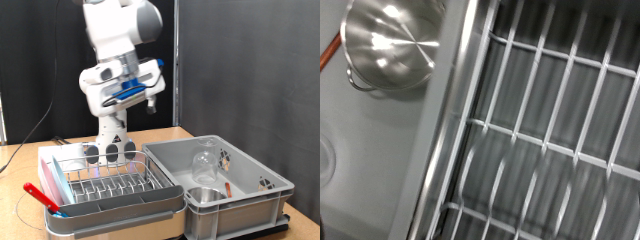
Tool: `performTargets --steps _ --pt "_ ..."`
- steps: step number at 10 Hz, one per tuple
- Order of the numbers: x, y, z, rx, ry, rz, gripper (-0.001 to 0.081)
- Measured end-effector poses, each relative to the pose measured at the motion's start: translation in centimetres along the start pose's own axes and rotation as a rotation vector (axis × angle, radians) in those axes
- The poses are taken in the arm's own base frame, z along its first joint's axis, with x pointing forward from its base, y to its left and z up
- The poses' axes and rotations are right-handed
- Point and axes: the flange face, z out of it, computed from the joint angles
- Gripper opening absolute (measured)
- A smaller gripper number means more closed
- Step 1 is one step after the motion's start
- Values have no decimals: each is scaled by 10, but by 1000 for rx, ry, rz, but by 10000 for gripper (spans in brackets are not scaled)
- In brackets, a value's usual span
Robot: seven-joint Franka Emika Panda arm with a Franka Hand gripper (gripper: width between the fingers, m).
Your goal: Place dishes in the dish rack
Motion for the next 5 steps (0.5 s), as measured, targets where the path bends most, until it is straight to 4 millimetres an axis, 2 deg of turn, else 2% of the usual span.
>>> performTargets --steps 2,5 --pt "-8 -35 4 6 26 -87 808" --pt "-34 -81 12 -32 -64 -139 808"
